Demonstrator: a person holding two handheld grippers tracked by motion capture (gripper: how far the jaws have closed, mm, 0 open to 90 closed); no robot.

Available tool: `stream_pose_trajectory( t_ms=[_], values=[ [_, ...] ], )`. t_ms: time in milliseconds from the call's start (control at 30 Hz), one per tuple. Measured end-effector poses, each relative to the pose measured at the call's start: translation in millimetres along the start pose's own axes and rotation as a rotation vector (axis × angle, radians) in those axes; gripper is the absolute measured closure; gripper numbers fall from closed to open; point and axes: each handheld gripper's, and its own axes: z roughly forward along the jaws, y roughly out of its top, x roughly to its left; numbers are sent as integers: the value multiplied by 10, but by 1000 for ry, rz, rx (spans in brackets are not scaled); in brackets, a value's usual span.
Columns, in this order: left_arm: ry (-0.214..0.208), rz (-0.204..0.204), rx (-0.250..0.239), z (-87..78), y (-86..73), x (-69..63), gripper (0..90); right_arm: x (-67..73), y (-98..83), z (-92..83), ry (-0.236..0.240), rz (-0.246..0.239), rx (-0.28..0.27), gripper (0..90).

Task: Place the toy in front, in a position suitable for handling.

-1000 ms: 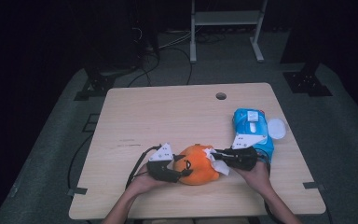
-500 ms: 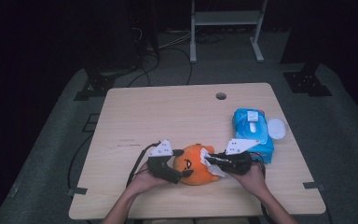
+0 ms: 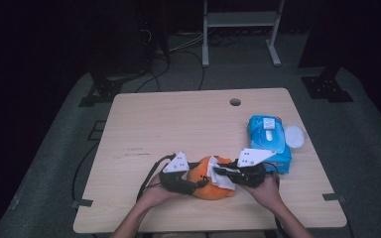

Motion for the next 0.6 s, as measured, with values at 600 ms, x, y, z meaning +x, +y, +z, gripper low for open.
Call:
stream_pose_trajectory(
  t_ms=[600],
  values=[
    [6,168,-3,14,40,-212,354,-48,41,-22,-49,-1,-10,825]
  ],
)
